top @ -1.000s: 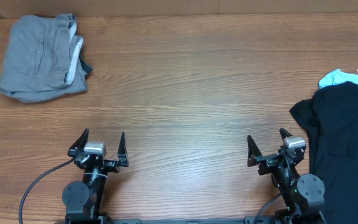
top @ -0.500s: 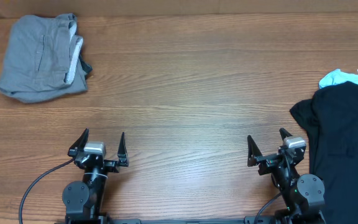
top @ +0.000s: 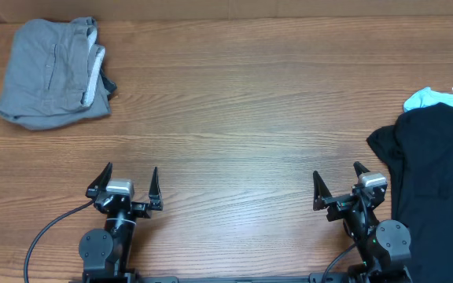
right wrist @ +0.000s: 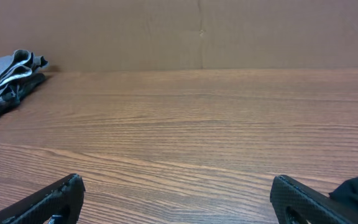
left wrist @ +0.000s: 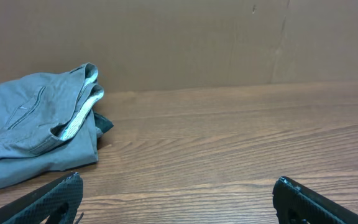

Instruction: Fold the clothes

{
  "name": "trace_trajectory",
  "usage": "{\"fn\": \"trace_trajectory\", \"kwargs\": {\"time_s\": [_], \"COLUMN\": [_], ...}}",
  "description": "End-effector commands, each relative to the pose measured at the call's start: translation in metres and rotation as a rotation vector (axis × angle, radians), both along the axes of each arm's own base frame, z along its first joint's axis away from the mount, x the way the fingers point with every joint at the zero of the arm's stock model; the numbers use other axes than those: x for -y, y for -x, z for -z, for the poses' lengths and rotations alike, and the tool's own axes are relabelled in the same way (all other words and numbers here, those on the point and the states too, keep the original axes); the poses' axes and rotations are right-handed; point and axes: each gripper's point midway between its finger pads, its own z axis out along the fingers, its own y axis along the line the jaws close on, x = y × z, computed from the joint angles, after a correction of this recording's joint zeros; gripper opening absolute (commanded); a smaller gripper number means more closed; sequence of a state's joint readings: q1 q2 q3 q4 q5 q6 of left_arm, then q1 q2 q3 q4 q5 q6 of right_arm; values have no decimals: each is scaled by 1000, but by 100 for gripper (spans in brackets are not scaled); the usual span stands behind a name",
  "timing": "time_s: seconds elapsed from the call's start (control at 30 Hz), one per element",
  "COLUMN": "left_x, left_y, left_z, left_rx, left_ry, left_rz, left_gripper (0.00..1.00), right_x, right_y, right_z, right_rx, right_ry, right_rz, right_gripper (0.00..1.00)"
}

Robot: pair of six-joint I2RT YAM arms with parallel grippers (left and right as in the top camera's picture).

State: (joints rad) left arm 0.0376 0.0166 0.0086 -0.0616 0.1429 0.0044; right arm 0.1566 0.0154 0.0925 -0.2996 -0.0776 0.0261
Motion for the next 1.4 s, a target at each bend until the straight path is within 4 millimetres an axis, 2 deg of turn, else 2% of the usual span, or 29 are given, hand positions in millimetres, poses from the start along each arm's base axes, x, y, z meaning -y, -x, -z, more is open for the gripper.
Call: {"fn": "trace_trajectory", "kwargs": {"time_s": [0.0,0.23,0.33,0.47,0.57,0.7,0.8,0.97,1.07,1.23,1.37], "left_x": [-1,-1,3,7,13,27,37,38,36,31,30], "left_y": [0,0,1,1,2,5,11,29,39,40,27], "left_z": [0,0,-1,-1,-4,-8,-28,-95,-124,-151,-162], "left_rx": [7,7,7,-11,-30,-52,-18,89,90,-33,-187], "left_ry": [-17,-17,-1,164,330,450,439,327,239,194,211], "left_rz": [-2,-2,17,33,60,139,208,227,208,164,145], "left_gripper": [100,100,100,100,100,100,100,100,100,100,100], "right_x": [3,2,-9,-35,-46,-56,-56,-49,-41,-39,-41], "right_y": [0,0,3,13,19,26,26,29,28,19,-1], "right_z": [-3,-3,-4,-7,-8,-13,-30,-75,-102,-135,-147], "right_rx": [15,16,14,19,19,9,29,115,147,133,29], "right_ry": [-6,-6,-17,-43,-55,-116,-192,-233,-248,-247,-243], "right_rz": [14,12,-55,-218,-291,-352,-343,-306,-259,-239,-218], "right_gripper": [100,100,100,100,100,100,100,100,100,100,100]}}
